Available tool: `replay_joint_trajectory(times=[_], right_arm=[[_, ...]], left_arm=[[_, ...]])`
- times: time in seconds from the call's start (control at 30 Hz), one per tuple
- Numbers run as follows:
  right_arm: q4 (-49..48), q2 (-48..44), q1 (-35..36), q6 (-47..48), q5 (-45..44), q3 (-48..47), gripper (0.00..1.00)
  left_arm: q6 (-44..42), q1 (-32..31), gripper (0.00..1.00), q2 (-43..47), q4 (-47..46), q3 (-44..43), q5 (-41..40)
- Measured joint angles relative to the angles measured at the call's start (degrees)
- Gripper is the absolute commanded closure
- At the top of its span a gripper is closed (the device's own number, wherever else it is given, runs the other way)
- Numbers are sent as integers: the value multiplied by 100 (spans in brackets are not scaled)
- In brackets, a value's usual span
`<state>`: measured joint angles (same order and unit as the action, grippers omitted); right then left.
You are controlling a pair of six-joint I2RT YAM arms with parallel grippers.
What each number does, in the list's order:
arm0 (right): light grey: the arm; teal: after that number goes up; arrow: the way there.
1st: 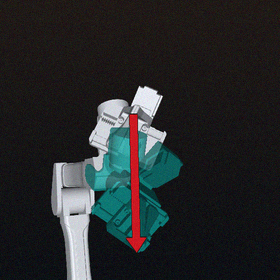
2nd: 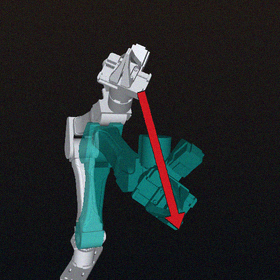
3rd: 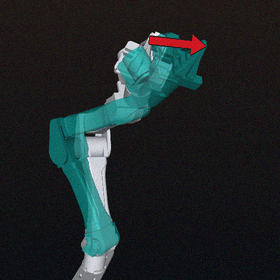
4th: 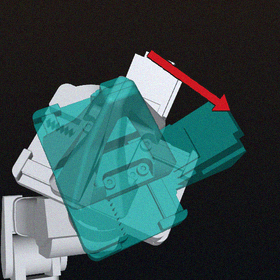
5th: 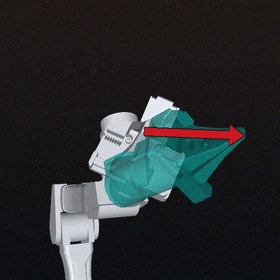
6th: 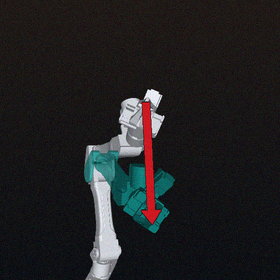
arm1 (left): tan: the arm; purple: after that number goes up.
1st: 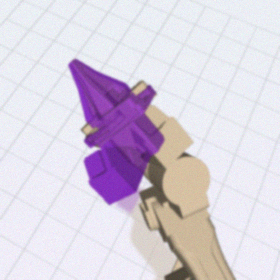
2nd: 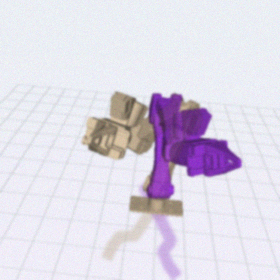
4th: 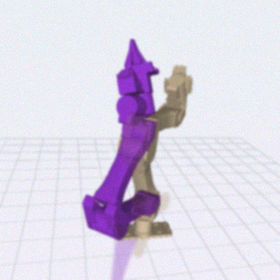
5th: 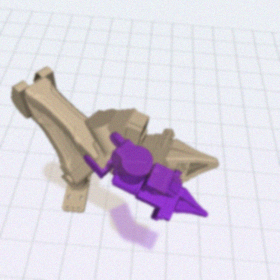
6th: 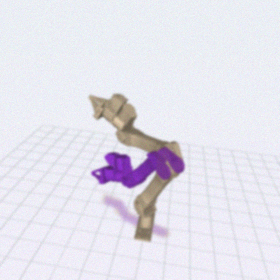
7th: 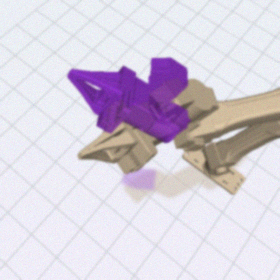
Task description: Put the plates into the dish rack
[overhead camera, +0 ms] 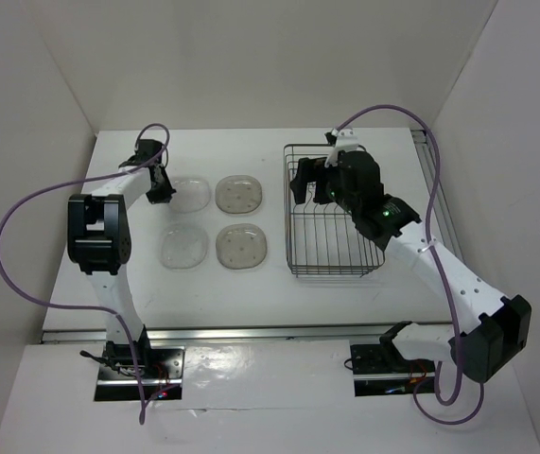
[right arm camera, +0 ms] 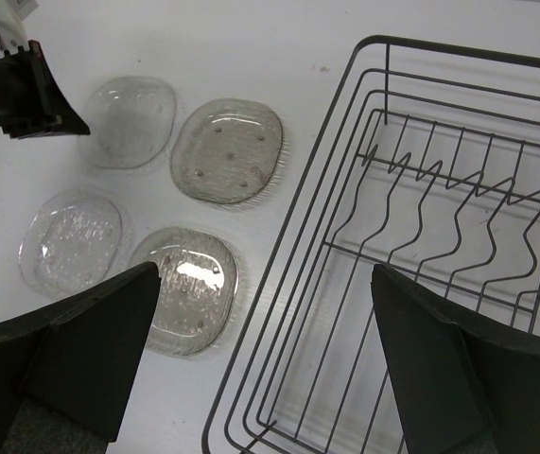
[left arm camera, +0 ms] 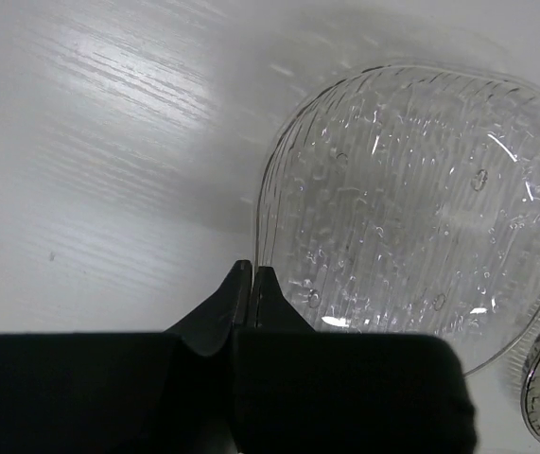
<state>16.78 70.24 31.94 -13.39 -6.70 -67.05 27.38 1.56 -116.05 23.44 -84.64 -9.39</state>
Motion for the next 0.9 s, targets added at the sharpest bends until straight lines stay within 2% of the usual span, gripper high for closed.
replay_joint_trajectory(times=[0.33, 0.5, 0.63, 0.73, 0.9], right_arm=[[-260, -11, 0, -2, 155, 186, 0], [-802, 31, -92, -50, 855, 542, 0], [-1482, 131, -341, -90, 1884, 693, 0], [-2041, 437, -474, -33, 2638, 592, 0], [-2398, 1377, -483, 103, 3287, -9, 0]], left_arm=[[-13, 2, 100, 256, 20, 81, -212], [-166, 2, 100, 1414, 35, 452, 131], [-474, -81, 100, 2564, -310, 577, 697], [-647, -387, 100, 3279, -577, 664, 1178], [-809, -1025, 100, 3731, -745, 675, 1766]])
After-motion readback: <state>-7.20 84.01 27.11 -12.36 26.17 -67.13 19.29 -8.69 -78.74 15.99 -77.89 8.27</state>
